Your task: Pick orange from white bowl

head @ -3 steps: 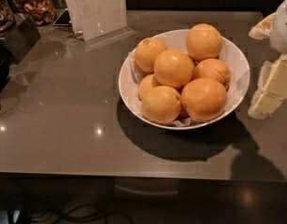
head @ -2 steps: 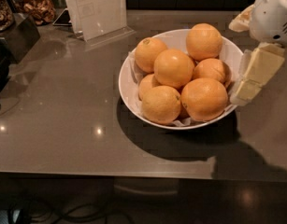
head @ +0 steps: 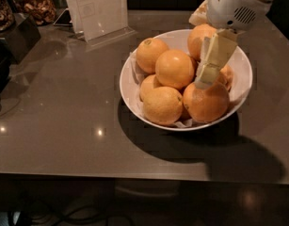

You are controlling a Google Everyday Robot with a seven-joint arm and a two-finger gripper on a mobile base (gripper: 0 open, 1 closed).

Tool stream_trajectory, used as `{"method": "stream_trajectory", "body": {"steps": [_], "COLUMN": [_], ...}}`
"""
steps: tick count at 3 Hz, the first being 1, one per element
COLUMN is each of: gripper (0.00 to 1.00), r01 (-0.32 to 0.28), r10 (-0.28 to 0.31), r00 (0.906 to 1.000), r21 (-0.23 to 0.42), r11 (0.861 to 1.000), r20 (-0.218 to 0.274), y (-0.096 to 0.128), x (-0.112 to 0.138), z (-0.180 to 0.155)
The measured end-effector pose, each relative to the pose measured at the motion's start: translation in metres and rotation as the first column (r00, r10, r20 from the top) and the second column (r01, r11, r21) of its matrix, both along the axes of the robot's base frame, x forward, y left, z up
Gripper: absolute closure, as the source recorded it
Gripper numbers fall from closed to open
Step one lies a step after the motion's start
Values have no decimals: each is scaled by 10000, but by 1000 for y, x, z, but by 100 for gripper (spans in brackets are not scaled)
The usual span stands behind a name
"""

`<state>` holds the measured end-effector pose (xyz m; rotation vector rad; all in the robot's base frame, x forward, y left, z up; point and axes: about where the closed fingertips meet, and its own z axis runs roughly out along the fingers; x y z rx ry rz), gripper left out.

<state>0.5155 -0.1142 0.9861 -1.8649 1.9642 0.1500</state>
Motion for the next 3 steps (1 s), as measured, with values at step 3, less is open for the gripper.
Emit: {"method": "stream_trajectory", "body": {"steps": [3], "gripper": [0], "r01": [-259], "r10": [270], "r00": [9995], "r21": [596], "r11": [9979], "r20": [-167], "y": [21], "x": [17], "z": [-14]}}
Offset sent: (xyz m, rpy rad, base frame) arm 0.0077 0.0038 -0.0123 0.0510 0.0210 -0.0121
